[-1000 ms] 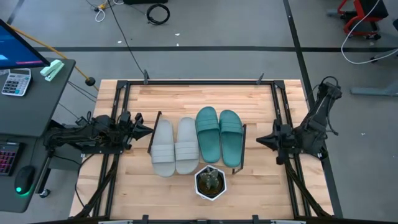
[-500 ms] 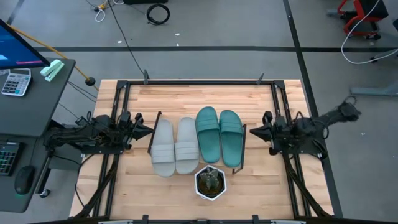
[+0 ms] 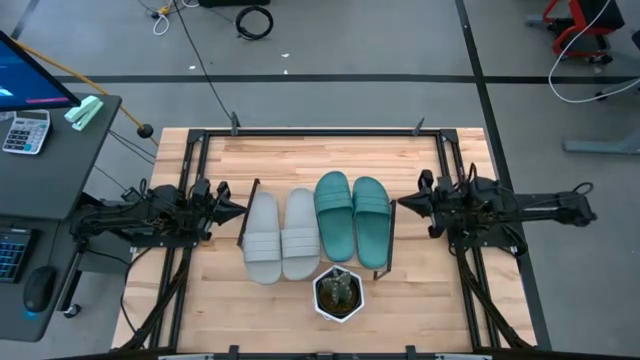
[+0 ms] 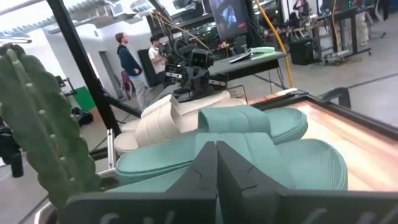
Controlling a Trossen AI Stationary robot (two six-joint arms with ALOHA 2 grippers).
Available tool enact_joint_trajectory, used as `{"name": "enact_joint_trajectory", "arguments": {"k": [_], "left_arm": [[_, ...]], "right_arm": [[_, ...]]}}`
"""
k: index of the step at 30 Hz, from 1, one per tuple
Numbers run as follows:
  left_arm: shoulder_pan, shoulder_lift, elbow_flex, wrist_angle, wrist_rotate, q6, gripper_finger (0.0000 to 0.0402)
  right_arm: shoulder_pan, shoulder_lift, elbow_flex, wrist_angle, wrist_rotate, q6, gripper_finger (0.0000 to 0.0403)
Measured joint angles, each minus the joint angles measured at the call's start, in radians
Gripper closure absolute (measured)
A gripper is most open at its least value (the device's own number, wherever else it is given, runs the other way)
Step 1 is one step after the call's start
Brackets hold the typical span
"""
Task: Pick and place slides into the shelf
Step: Return to Home Position
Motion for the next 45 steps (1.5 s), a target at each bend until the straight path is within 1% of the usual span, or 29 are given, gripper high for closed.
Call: {"name": "enact_joint_trajectory", "arguments": {"k": [4,8,10,14,17,23,26,29,34,40,45], "left_arm": [[0.0,0.0,0.0,0.0,0.0,0.0,0.0369],[0.0,0.0,0.0,0.0,0.0,0.0,0.0363],[0.0,0.0,0.0,0.0,0.0,0.0,0.0362],[0.0,0.0,0.0,0.0,0.0,0.0,0.0362],[0.0,0.0,0.0,0.0,0.0,0.0,0.0366],[0.0,0.0,0.0,0.0,0.0,0.0,0.0375],[0.0,0.0,0.0,0.0,0.0,0.0,0.0376],[0.0,0.0,0.0,0.0,0.0,0.0,0.0373],[0.0,0.0,0.0,0.0,0.0,0.0,0.0364],[0.0,0.0,0.0,0.0,0.0,0.0,0.0361],[0.0,0.0,0.0,0.0,0.0,0.0,0.0369]], "right_arm": [[-0.001,-0.046,0.0,-0.014,0.019,-0.017,0.0403],[-0.001,-0.124,0.0,-0.075,0.058,-0.031,0.0403],[-0.001,-0.161,0.0,-0.088,0.059,-0.031,0.0403],[-0.001,-0.226,-0.001,-0.178,0.088,-0.035,0.0403],[-0.001,-0.271,-0.001,-0.181,0.078,-0.038,0.0403],[-0.001,-0.286,-0.002,-0.235,0.073,-0.057,0.0403],[-0.001,-0.286,-0.029,-0.215,0.061,-0.049,0.0403],[-0.001,-0.286,-0.073,-0.112,0.022,-0.035,0.0403],[0.0,-0.286,-0.148,0.011,0.003,-0.023,0.0403],[0.0,-0.287,-0.179,0.026,-0.033,-0.023,0.0403],[0.0,-0.287,-0.181,-0.008,-0.055,-0.041,0.0403]]}}
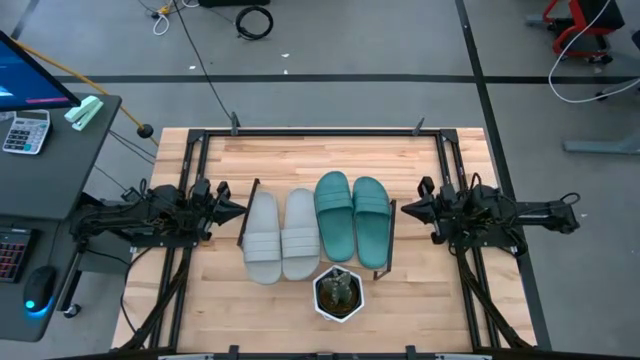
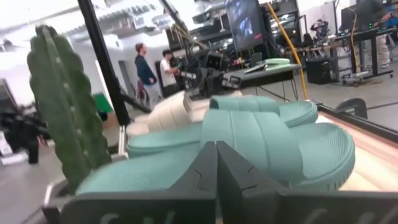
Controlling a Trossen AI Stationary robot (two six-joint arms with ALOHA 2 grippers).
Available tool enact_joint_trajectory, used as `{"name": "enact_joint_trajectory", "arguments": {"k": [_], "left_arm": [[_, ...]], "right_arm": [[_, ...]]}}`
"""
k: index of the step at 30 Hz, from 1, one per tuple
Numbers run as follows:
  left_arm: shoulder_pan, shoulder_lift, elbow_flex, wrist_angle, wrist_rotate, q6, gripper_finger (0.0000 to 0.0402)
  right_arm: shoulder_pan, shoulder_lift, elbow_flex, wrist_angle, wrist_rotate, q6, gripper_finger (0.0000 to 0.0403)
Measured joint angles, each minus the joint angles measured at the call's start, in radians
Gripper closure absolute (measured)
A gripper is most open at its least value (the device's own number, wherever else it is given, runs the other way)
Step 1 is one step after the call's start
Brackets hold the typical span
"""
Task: Pick and place slides into the shelf
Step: Return to Home Position
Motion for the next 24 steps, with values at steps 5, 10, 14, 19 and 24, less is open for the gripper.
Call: {"name": "enact_joint_trajectory", "arguments": {"k": [5,10,14,19,24], "left_arm": [[0.0,0.0,0.0,0.0,0.0,0.0,0.0374],[0.0,0.0,0.0,0.0,0.0,0.0,0.0366],[0.0,0.0,0.0,0.0,0.0,0.0,0.0361],[0.0,0.0,0.0,0.0,0.0,0.0,0.0368],[0.0,0.0,0.0,0.0,0.0,0.0,0.0376]], "right_arm": [[0.0,0.0,0.0,-0.065,-0.004,-0.08,0.0403],[0.0,0.001,0.0,-0.109,-0.003,-0.15,0.0403],[0.0,0.002,0.0,-0.109,-0.003,-0.182,0.0403],[0.0,0.002,-0.001,-0.11,0.002,-0.201,0.0403],[0.0,0.018,-0.001,-0.11,0.002,-0.212,0.0398]]}}
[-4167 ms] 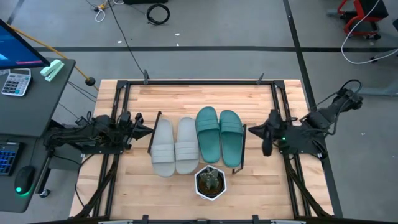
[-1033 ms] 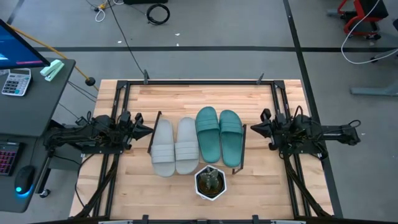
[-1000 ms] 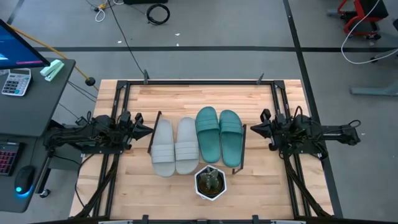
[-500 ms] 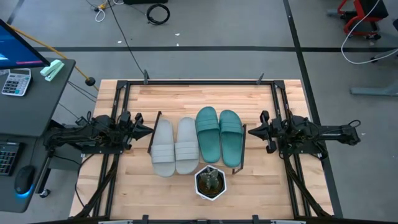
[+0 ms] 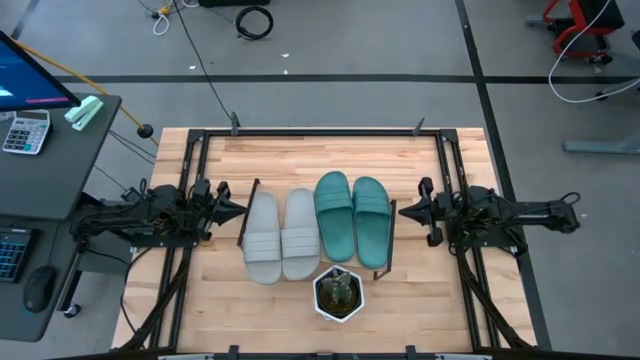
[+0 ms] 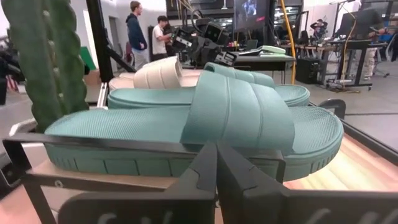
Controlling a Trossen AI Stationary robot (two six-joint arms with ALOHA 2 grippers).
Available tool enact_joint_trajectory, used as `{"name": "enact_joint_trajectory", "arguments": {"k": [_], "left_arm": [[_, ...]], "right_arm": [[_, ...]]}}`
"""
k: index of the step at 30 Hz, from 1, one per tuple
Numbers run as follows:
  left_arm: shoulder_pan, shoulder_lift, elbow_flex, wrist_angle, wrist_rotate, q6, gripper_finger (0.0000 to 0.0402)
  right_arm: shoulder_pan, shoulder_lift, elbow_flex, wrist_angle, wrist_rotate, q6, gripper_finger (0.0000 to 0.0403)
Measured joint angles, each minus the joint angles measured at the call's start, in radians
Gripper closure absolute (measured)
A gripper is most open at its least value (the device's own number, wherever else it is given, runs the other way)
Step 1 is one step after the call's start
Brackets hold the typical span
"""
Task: Pick and place slides into the shelf
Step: Return to Home Position
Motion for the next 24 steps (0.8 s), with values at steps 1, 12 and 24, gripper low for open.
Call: {"name": "enact_joint_trajectory", "arguments": {"k": [1,12,24], "left_arm": [[0.0,0.0,0.0,0.0,0.0,0.0,0.0377],[0.0,0.0,0.0,0.0,0.0,0.0,0.0366],[0.0,0.0,0.0,0.008,-0.058,0.188,0.0373]], "right_arm": [[0.0,0.005,0.0,0.0,0.0,-0.01,0.0397],[0.0,0.026,0.0,-0.001,0.0,-0.033,0.0391],[0.0,0.027,0.016,-0.008,-0.002,-0.031,0.0388]]}}
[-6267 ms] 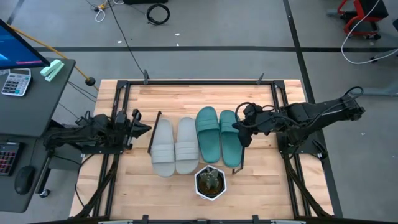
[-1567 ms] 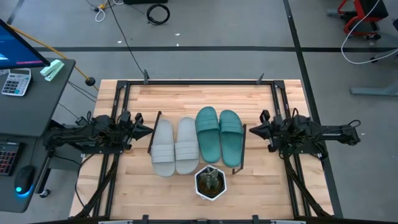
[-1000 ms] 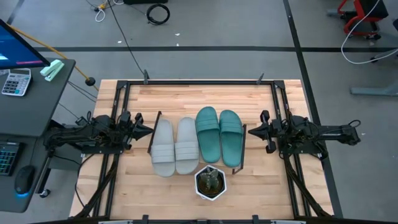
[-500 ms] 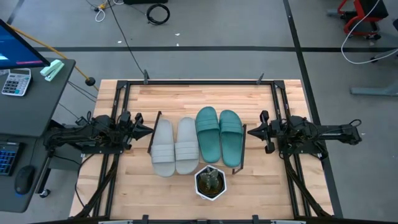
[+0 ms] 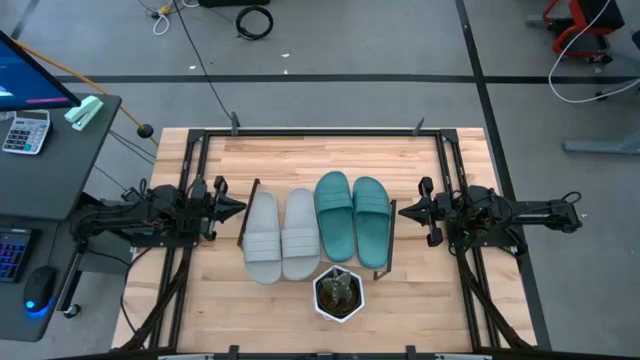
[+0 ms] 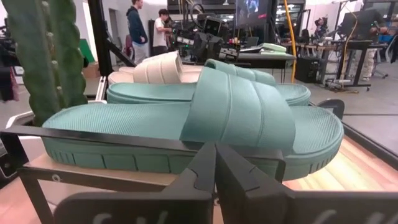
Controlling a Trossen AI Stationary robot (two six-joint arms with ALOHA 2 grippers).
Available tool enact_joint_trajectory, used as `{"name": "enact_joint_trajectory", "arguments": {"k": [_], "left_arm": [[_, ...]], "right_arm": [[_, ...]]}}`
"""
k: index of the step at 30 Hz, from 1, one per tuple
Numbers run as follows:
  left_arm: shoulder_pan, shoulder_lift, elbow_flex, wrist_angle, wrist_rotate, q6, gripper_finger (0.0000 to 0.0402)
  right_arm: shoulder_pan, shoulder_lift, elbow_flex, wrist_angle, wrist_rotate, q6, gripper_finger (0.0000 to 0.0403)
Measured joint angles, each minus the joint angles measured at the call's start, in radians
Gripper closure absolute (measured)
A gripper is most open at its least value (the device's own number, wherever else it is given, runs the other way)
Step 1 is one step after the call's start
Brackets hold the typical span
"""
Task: Pick and place slides into the shelf
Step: Return to Home Position
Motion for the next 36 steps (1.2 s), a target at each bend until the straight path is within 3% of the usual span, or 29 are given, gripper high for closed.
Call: {"name": "enact_joint_trajectory", "arguments": {"k": [6,11,36], "left_arm": [[0.0,0.0,0.0,-0.048,-0.002,0.243,0.0378],[0.0,0.0,0.0,-0.101,-0.002,0.336,0.0368],[0.0,0.0,0.0,-0.119,-0.001,0.26,0.0373]], "right_arm": [[0.0,0.0,0.0,0.003,0.0,0.0,0.0389],[0.0,0.0,0.002,0.003,0.0,0.0,0.0388],[0.0,0.0,0.003,0.006,0.002,0.0,0.0389]]}}
